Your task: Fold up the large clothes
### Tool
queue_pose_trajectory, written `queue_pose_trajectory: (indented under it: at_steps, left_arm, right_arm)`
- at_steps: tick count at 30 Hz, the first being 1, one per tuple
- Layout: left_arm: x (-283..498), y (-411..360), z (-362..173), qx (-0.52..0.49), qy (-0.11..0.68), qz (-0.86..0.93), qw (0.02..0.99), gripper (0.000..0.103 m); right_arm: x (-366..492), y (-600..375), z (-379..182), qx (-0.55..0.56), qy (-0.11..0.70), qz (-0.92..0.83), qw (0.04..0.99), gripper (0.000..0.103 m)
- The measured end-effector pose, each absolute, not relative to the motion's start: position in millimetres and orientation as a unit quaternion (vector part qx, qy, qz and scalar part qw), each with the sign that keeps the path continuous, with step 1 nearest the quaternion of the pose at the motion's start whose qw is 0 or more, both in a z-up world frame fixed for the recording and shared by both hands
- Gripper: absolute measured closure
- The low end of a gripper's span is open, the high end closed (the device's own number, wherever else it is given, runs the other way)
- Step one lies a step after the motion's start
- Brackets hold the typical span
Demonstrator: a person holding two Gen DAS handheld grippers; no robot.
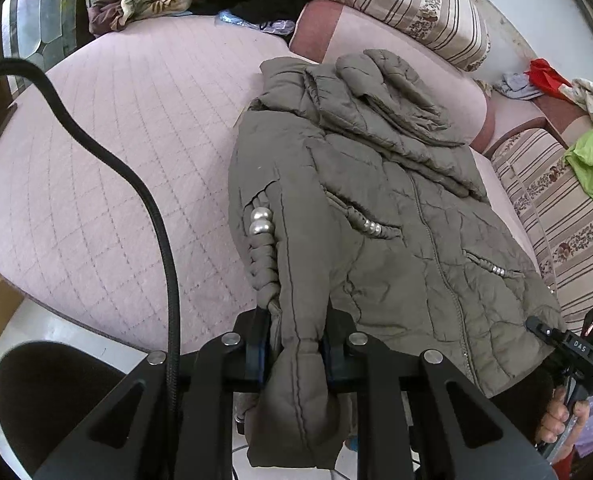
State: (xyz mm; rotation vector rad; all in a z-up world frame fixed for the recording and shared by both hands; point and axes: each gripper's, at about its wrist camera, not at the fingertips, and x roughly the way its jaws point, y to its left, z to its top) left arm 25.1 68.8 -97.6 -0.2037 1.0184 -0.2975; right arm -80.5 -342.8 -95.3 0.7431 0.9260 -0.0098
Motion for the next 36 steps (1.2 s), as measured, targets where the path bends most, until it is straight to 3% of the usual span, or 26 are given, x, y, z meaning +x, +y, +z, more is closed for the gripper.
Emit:
queue_pose_trajectory:
  at_steps: [13,18,26,36]
  left_arm:
    - [129,37,8,-0.078,0.392,-0.126,0.908,0.085]
    - [197,35,23,-0.103,0.401,-0.106,0.904,0.085]
    - [302,13,3,-0.092,0.436,-0.06,0.893,0.084]
    - [416,-2,-62,-0.074,0.504,0.011,0.861,0.074]
  right_arm:
    - [31,-336,13,0.267,0.354,0.018,0.896,0.076]
    - [100,-353,36,0.26,0.331,-0.021,0.907,0.076]
    - [203,-378,25,0.247,0.359,-0.073,0.897,0.074]
    - [294,-425,-34,0.302,0.399,-0.135,0.856,0.059]
